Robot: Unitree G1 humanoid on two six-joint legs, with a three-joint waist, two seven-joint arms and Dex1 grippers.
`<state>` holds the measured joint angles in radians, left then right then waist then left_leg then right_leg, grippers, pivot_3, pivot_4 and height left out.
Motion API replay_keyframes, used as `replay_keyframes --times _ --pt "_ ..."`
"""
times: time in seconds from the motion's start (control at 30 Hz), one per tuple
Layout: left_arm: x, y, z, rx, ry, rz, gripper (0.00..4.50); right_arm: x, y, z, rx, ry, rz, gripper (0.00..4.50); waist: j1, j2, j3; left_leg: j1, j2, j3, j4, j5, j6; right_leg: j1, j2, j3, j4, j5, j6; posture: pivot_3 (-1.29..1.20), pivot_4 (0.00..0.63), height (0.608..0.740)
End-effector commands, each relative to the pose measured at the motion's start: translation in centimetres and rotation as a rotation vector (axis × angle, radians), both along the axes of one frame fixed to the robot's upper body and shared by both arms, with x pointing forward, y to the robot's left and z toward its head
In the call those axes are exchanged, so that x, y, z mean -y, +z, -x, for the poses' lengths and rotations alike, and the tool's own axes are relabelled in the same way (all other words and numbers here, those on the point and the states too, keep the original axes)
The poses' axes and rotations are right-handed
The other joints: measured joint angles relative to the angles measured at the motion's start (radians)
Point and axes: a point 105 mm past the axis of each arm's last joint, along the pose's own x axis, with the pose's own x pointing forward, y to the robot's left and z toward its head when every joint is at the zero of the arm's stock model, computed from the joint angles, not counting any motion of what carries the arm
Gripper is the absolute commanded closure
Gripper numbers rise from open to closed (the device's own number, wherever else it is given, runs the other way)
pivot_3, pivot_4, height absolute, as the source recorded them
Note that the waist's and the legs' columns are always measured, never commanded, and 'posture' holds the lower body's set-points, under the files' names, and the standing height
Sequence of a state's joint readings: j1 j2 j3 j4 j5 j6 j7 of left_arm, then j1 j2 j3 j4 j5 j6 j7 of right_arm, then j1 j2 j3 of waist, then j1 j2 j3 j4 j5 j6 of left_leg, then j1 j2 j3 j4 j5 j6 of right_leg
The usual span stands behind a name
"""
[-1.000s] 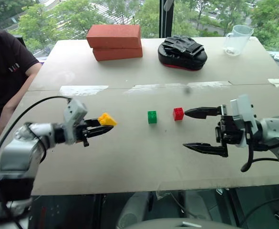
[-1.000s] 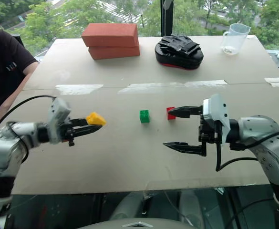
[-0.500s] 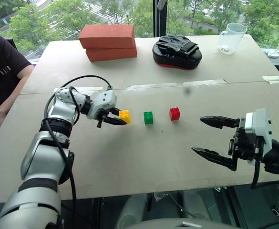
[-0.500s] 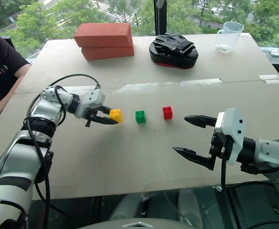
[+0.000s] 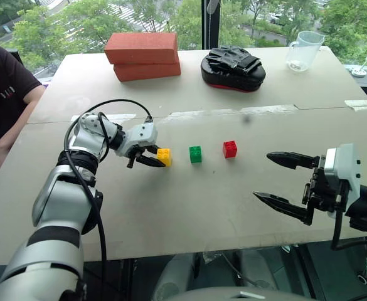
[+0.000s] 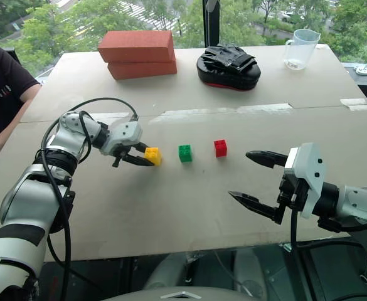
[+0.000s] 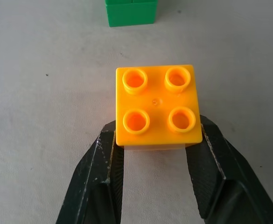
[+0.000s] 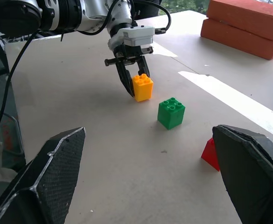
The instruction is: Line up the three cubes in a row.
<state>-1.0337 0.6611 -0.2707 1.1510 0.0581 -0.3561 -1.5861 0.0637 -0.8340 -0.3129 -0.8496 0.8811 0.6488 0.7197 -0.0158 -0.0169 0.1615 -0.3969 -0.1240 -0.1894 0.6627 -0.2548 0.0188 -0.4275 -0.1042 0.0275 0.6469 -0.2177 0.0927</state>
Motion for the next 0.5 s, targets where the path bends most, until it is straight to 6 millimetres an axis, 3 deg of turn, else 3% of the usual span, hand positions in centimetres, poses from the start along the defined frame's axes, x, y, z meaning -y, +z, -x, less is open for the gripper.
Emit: replay_keyframes --times 0.03,0.2,0.23,0.4,0.5 --pt "-0.21 0.92 -0.55 0.053 0.026 0.017 3.21 -0.15 0.57 0.32 0.038 0.024 0.006 0.0 0.0 0.0 0.0 0.0 0.0 0.0 0.0 0.0 0.0 0.0 0.0 0.0 0.0 0.0 0.0 0.0 0.15 0.74" --pt "-0.18 0.61 -0.57 0.052 0.03 0.01 3.21 -0.1 0.59 0.34 0.038 0.03 0.006 0.0 0.0 0.0 0.0 0.0 0.0 -0.001 0.003 0.0 0.0 0.001 0.0 -0.001 0.0 0.001 0.001 0.0 0.15 0.74" --pt "-0.18 0.63 -0.66 0.06 0.033 0.007 2.21 -0.09 0.59 0.34 0.037 0.03 0.007 0.0 0.0 0.0 0.0 0.0 0.0 -0.001 0.003 0.0 0.0 0.002 0.0 -0.001 0.0 0.001 0.001 0.0 0.15 0.74" --pt "-0.18 0.97 -0.62 0.033 0.052 0.042 0.16 -0.02 0.5 0.31 0.034 0.031 0.007 0.0 0.0 0.0 0.0 0.0 -0.001 -0.002 0.004 0.0 0.0 0.002 0.0 -0.002 0.0 0.001 0.001 0.0 0.15 0.74" --pt "-0.44 1.6 -0.32 0.017 0.057 0.088 0.16 0.04 0.36 0.3 0.031 0.03 0.006 0.0 0.0 0.0 0.0 0.0 -0.001 -0.002 0.004 0.0 0.0 0.003 0.0 -0.002 0.001 0.001 0.001 0.0 0.15 0.74"
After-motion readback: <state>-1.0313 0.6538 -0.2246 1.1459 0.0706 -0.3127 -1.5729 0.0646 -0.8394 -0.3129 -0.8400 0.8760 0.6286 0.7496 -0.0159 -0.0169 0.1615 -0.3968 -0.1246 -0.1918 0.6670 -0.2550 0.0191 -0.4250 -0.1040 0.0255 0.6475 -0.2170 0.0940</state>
